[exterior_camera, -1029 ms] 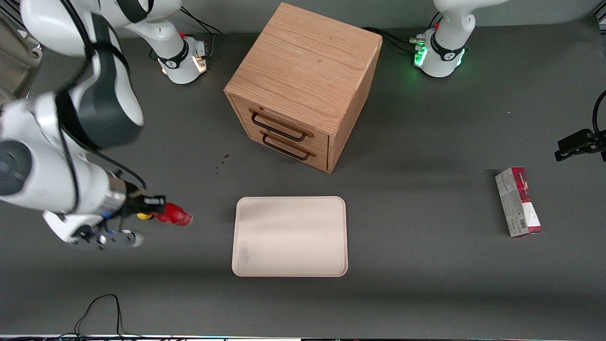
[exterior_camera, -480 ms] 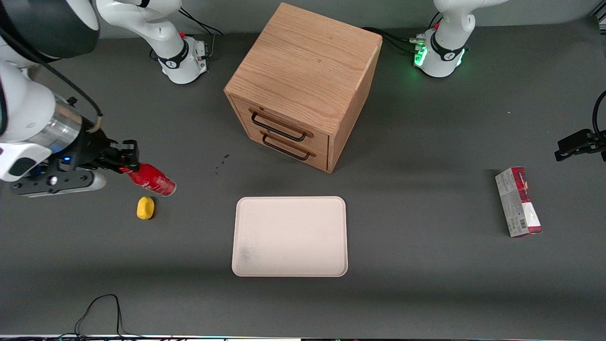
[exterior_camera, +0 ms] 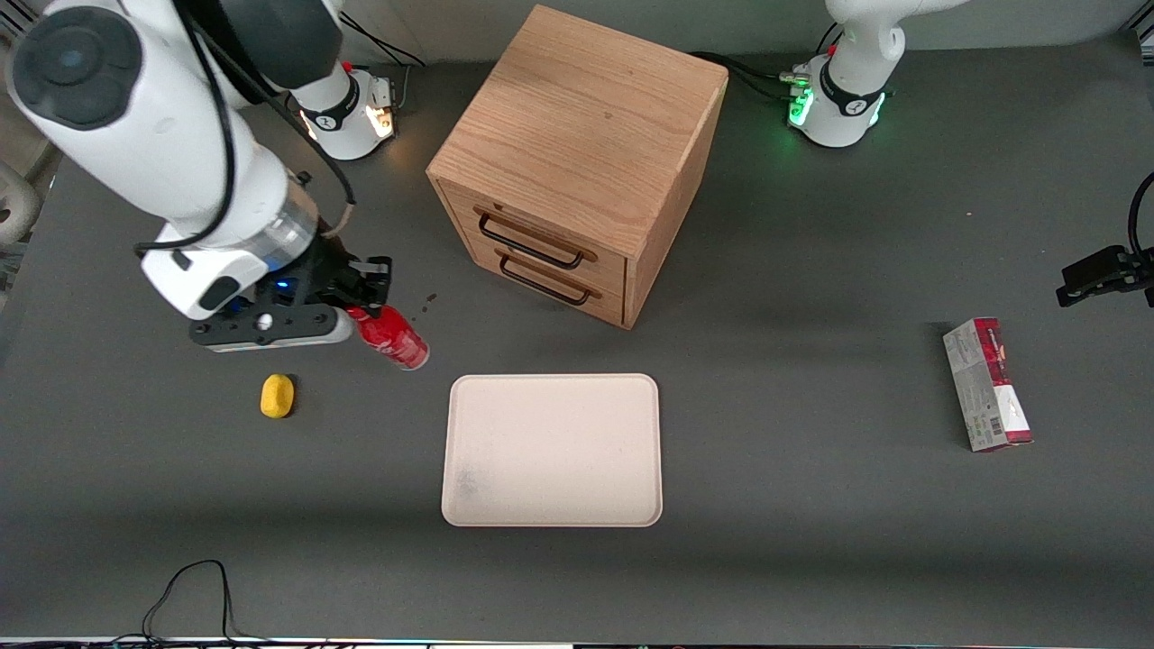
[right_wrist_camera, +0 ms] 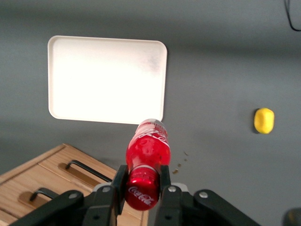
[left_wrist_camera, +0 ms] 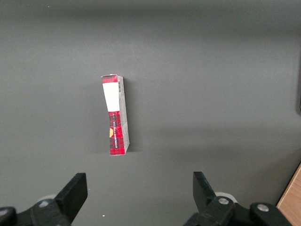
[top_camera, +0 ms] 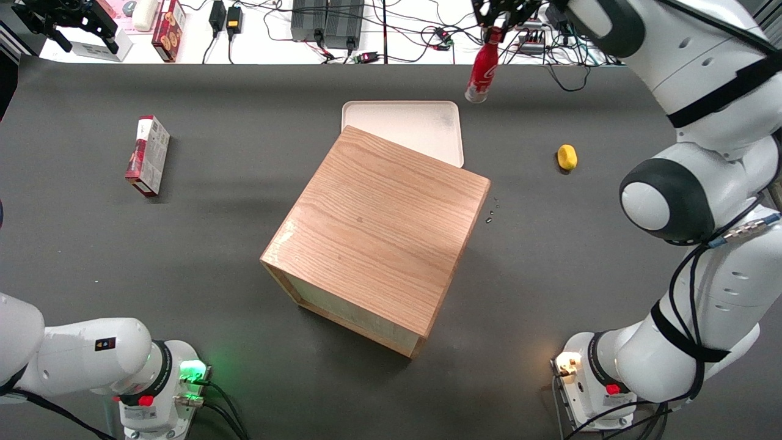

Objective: Place coke bottle on tray
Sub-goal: 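Carry the held bottle up and over the white tray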

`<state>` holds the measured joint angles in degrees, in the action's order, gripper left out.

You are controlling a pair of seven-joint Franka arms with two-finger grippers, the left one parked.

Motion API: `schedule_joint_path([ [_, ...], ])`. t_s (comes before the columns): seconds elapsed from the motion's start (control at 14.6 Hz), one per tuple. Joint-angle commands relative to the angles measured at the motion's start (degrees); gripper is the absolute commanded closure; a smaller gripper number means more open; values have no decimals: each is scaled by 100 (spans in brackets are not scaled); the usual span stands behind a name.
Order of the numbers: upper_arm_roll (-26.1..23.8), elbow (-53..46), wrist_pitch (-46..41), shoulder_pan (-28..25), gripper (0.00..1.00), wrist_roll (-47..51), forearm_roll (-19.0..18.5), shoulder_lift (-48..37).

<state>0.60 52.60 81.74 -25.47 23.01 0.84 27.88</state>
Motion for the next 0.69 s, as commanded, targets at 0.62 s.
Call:
schedule_joint_path([
  [0.62,98,-30,2503,51,100,133,-234,1843],
])
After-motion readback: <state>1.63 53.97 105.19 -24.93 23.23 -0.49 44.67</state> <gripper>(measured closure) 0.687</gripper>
